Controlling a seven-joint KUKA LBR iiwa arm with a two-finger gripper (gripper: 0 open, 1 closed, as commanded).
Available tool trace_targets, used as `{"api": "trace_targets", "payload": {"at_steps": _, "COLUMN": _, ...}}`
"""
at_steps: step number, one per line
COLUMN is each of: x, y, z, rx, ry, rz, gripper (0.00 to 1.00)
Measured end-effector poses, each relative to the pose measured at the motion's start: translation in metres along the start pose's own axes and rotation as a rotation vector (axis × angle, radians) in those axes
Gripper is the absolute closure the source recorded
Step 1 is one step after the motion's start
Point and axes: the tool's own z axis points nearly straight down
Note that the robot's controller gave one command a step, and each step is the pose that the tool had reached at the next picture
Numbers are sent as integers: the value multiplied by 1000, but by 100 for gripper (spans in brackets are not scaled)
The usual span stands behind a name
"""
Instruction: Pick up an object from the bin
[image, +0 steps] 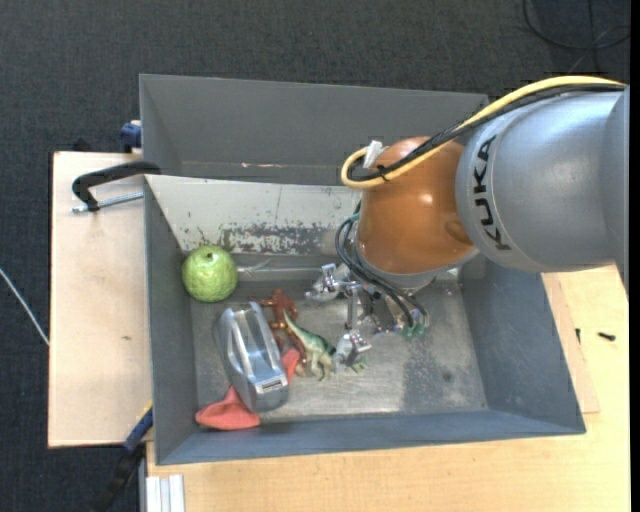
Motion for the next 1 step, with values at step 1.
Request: {"api": "trace_targets", "payload": {"at_steps": 1, "x": -5, "y": -8, "z": 55, "rx": -4, "ry": 5, "rz": -245, "gripper": 100}}
